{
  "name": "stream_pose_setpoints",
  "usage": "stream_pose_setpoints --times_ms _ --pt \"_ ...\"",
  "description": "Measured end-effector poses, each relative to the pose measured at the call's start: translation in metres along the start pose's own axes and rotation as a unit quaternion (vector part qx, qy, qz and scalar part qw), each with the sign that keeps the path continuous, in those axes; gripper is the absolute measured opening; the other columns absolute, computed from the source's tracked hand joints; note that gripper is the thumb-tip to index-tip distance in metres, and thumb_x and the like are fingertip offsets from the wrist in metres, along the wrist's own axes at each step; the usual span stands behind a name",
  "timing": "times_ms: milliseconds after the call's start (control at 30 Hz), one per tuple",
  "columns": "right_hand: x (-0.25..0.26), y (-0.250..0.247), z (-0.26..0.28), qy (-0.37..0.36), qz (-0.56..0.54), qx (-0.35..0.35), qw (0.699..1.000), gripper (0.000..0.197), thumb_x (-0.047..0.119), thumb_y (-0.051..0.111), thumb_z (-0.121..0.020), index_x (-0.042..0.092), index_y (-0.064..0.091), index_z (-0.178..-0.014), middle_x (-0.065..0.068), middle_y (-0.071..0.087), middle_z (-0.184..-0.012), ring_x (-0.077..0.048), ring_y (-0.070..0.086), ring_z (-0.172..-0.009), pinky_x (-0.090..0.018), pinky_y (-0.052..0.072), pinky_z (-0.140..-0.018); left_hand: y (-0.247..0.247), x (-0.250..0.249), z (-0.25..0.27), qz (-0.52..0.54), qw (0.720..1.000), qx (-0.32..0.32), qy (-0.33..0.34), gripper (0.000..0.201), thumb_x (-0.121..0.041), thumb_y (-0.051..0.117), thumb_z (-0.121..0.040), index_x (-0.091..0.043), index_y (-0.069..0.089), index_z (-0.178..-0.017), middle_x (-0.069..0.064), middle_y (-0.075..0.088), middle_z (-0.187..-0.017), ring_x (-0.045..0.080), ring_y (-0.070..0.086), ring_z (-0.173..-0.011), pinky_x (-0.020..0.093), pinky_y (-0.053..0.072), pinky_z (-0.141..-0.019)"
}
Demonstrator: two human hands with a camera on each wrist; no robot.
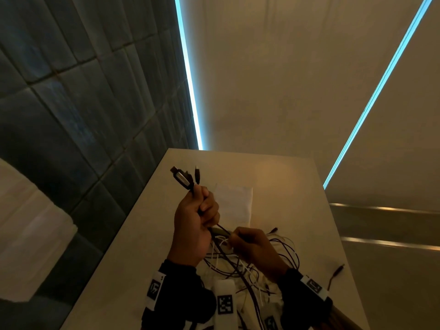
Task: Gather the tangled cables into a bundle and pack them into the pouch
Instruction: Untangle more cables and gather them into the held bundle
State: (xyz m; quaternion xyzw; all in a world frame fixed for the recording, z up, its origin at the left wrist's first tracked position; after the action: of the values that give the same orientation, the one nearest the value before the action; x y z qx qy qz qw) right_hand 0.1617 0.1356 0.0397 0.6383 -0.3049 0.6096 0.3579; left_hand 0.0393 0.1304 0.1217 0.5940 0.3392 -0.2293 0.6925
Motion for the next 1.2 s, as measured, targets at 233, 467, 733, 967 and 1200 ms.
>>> stream_pose_setpoints --times_ms 233,467,733,967,1200 --pt "-0.037 -0.01 0.0 0.015 0.033 -0.02 0.999 0.033 0.009 0.048 -0.099 0.003 0.056 -0.067 0.012 0.043 -0.054 -0.001 0.034 -0.047 -0.014 0.03 -0.048 0.006 0.0 0.005 -0.052 0.998 0.02 0.008 0.028 -0.03 0.036 -0.097 -0.011 0.044 -0.077 -0.007 0.029 -0.05 0.006 0.017 -0.041 0.024 0.012 -0.042" --pt "-0.097 -0.026 0.008 0.062 0.014 -0.063 0.996 0.023 0.022 0.053 -0.089 0.002 0.065 -0.087 0.004 0.047 -0.062 -0.005 0.039 -0.055 -0.018 0.034 -0.053 -0.005 -0.01 0.006 -0.086 0.995 -0.03 0.04 0.035 -0.025 0.03 -0.103 -0.009 0.045 -0.076 -0.007 0.031 -0.047 0.006 0.018 -0.038 0.021 0.016 -0.038" --pt "-0.062 -0.049 0.005 0.053 0.074 -0.146 0.985 0.022 0.014 0.061 -0.092 0.002 0.062 -0.074 0.002 0.052 -0.057 -0.008 0.047 -0.051 -0.023 0.039 -0.051 -0.022 -0.009 0.006 -0.172 0.98 -0.094 0.028 0.033 -0.028 0.033 -0.104 -0.01 0.05 -0.082 0.0 0.042 -0.051 0.008 0.022 -0.039 0.02 0.023 -0.037" --pt "0.064 -0.017 -0.015 -0.095 0.002 -0.104 0.99 0.014 0.004 0.058 -0.092 -0.008 0.061 -0.084 0.006 0.052 -0.055 -0.008 0.041 -0.046 -0.019 0.034 -0.045 -0.026 0.004 0.008 -0.213 0.968 -0.134 -0.012 0.032 -0.027 0.032 -0.105 -0.011 0.047 -0.082 0.011 0.067 -0.067 0.014 0.048 -0.043 0.021 0.03 -0.037" --pt "0.057 0.014 -0.006 -0.067 -0.051 -0.013 0.996 0.014 0.001 0.057 -0.092 0.0 0.063 -0.08 0.007 0.05 -0.055 -0.004 0.039 -0.046 -0.014 0.032 -0.047 -0.004 0.004 0.009 -0.003 0.998 -0.048 -0.03 0.035 -0.031 0.034 -0.103 -0.012 0.051 -0.078 0.009 0.061 -0.067 0.029 0.068 -0.073 0.038 0.052 -0.07"
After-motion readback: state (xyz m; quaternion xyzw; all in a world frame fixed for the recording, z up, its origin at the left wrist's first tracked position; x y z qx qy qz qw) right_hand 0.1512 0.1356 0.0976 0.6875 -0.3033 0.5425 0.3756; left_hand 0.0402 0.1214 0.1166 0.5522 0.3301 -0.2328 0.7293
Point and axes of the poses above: each hand's wrist, its own z-axis away from the middle knuckle, its own y-axis out of the palm, x = y × z, the point moved 8 cm from there along -z, towards the middle knuckle
